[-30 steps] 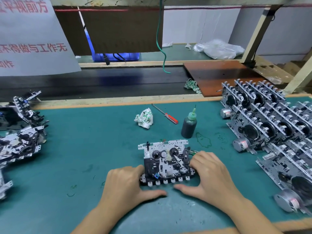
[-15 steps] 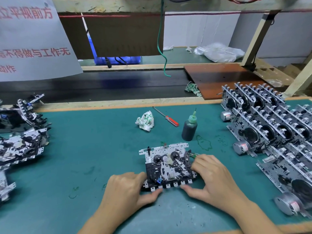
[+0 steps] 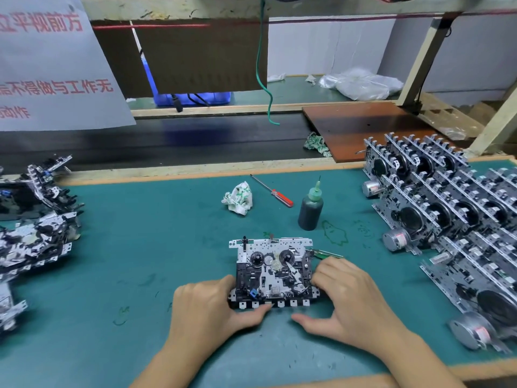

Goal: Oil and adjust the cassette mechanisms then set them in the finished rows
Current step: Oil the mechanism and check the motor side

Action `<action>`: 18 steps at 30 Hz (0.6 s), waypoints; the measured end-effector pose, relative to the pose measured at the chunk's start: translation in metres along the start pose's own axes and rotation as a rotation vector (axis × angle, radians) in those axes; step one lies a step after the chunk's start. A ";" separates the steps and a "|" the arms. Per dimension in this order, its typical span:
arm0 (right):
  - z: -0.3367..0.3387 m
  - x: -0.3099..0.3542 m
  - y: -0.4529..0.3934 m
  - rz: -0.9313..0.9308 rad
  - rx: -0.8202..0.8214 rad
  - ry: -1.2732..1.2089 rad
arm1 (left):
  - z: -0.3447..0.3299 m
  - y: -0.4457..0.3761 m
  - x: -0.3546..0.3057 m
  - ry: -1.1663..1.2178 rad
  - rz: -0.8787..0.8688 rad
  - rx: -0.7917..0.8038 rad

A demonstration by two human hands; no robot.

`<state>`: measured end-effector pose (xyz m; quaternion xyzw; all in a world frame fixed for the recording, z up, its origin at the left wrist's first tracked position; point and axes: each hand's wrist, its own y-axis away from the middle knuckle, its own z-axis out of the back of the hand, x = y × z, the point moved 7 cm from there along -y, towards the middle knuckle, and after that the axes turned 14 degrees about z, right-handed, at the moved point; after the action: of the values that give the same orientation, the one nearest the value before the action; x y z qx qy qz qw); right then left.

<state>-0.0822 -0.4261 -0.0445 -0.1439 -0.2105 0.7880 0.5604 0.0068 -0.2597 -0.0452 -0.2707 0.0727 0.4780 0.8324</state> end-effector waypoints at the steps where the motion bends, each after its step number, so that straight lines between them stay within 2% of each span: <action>1: 0.000 0.000 0.000 0.000 -0.004 0.002 | 0.000 0.000 0.000 0.007 0.000 0.004; 7: 0.002 0.001 -0.002 -0.033 -0.045 0.091 | 0.000 -0.003 0.000 0.073 -0.043 0.064; 11: 0.004 0.001 -0.003 -0.065 -0.077 0.135 | -0.002 0.003 -0.004 0.057 -0.136 0.070; 14: 0.002 0.002 -0.004 -0.083 -0.076 0.133 | 0.003 0.001 -0.002 0.052 -0.096 0.016; 18: 0.002 0.001 -0.008 0.024 -0.008 0.137 | 0.003 0.000 0.002 0.054 -0.042 0.006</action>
<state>-0.0773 -0.4230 -0.0387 -0.2022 -0.1729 0.7823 0.5633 0.0077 -0.2570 -0.0434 -0.2825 0.0910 0.4526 0.8409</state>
